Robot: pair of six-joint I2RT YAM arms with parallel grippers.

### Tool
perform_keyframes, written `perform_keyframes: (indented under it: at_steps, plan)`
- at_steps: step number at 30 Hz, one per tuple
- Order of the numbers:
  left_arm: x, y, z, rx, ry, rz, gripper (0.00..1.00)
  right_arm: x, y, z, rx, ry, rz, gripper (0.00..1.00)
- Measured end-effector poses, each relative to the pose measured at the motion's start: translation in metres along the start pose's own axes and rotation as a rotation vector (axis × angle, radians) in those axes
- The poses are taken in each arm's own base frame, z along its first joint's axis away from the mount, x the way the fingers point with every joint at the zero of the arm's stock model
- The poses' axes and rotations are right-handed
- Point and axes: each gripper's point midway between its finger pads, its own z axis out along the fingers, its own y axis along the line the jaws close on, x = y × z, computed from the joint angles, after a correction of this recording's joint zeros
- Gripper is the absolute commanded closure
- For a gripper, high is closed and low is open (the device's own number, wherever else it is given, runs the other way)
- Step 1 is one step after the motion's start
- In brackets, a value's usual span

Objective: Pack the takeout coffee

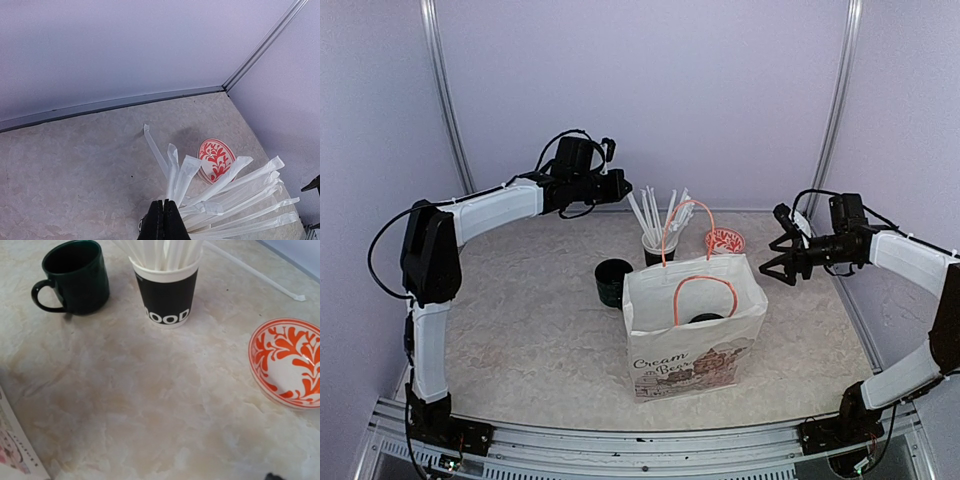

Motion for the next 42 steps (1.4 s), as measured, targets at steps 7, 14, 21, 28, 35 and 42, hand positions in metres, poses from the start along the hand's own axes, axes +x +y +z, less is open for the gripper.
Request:
perform_keyframes:
  at_steps: [7, 14, 21, 28, 35, 42]
  plan:
    - [-0.029, -0.020, -0.025, 0.026, -0.061, 0.021, 0.99, 0.001, 0.000, 0.000, -0.002, 0.002, 0.002, 0.11]
    - [-0.044, -0.033, -0.039, 0.047, -0.101, 0.036, 0.98, 0.001, 0.002, 0.001, -0.006, 0.003, 0.001, 0.11]
    - [-0.035, -0.029, -0.030, 0.044, -0.081, 0.034, 0.97, 0.001, 0.001, 0.001, -0.005, 0.004, 0.001, 0.11]
    - [-0.019, -0.022, -0.016, 0.036, -0.044, 0.029, 0.90, 0.001, 0.001, 0.001, -0.005, 0.005, -0.003, 0.11]
    - [-0.006, -0.018, -0.008, 0.033, -0.013, 0.032, 0.65, 0.003, 0.001, 0.002, -0.005, 0.010, -0.004, 0.11]
    - [-0.005, -0.031, -0.014, 0.038, -0.019, 0.071, 0.62, 0.003, 0.001, 0.003, -0.005, 0.014, -0.007, 0.11]
